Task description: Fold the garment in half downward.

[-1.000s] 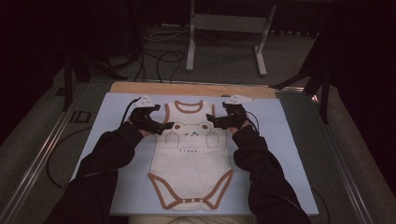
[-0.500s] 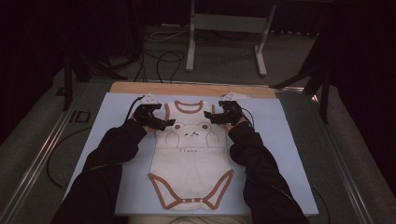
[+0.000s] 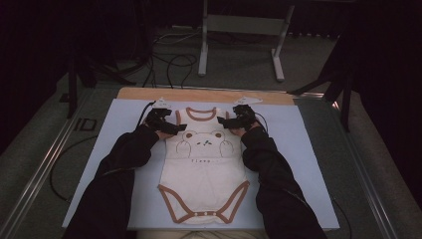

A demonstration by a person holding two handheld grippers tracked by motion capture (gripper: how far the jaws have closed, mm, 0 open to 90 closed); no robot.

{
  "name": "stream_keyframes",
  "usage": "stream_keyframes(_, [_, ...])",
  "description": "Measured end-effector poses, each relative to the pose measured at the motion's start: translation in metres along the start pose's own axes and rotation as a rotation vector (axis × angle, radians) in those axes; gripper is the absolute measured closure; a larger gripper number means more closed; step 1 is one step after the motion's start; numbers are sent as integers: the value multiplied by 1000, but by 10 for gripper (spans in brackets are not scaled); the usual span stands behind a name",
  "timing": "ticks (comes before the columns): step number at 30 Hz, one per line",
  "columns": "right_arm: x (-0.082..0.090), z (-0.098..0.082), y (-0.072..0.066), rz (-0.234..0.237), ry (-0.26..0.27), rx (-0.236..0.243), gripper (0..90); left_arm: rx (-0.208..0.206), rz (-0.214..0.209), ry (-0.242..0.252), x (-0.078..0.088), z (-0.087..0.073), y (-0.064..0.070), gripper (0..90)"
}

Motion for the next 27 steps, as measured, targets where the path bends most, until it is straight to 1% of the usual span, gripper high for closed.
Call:
stream_keyframes(2, [-1, 1, 2, -4, -1, -6, 142, 6, 0, -1, -1, 0, -1, 26])
stream_keyframes(3, [-2, 2, 3, -3, -2, -13, 147, -1, -1, -8, -4, 1, -1, 26])
stream_keyframes(4, [-3, 3, 5, -13, -10, -13, 156, -10, 5, -15, -5, 1, -2, 44])
stream_keyframes(5, [-4, 4, 6, -11, -13, -6, 159, -10, 9, -12, -6, 2, -3, 44])
stream_keyframes(6, [-6, 4, 7, -21, -21, 11, 166, -6, 10, -11, -6, 3, -4, 51])
stream_keyframes(8, [-8, 4, 10, -25, -32, 14, 174, 7, 18, -8, -8, 4, -7, 52])
stream_keyframes(11, [-12, 4, 14, -31, -44, 9, 184, 3, 25, -17, -11, 4, -11, 75])
stream_keyframes(12, [-13, 4, 14, -30, -48, 2, 188, 5, 27, -22, -12, 4, -13, 84])
stream_keyframes(14, [-16, 2, 16, -31, -58, 4, 192, 9, 35, -28, -15, 4, -16, 96])
stream_keyframes(15, [-18, 0, 16, -31, -64, -6, 195, 13, 34, -26, -16, 5, -18, 97])
stream_keyframes(16, [-20, -1, 18, -33, -70, -1, 196, 24, 35, -20, -17, 6, -19, 105])
stream_keyframes(17, [-21, -2, 20, -36, -76, -2, 201, 20, 34, -28, -18, 5, -21, 114])
stream_keyframes(18, [-22, -3, 20, -31, -77, -8, 203, 21, 34, -34, -20, 5, -22, 122])
stream_keyframes(19, [-23, -3, 22, -36, -80, -11, 203, 20, 45, -41, -22, 5, -24, 123])
stream_keyframes(21, [-25, -3, 24, -32, -79, -20, 215, 29, 47, -38, -24, 5, -27, 127])
stream_keyframes(24, [-28, -4, 29, -34, -82, -32, 227, 29, 54, -49, -28, 4, -33, 147])
stream_keyframes(26, [-31, -4, 31, -33, -82, -40, 237, 40, 64, -59, -30, 2, -37, 158])
stream_keyframes(27, [-33, -4, 32, -34, -82, -38, 241, 43, 60, -62, -31, 2, -39, 167])
Point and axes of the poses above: each handheld gripper's, and its own axes: x roughly backward along the jaws, z roughly out of its top, y roughly to its right, the point moved 7 cm from there along -x, roughly forward along the jaws, and after that the axes turned 1 degree about x, right-handed, at the moved point
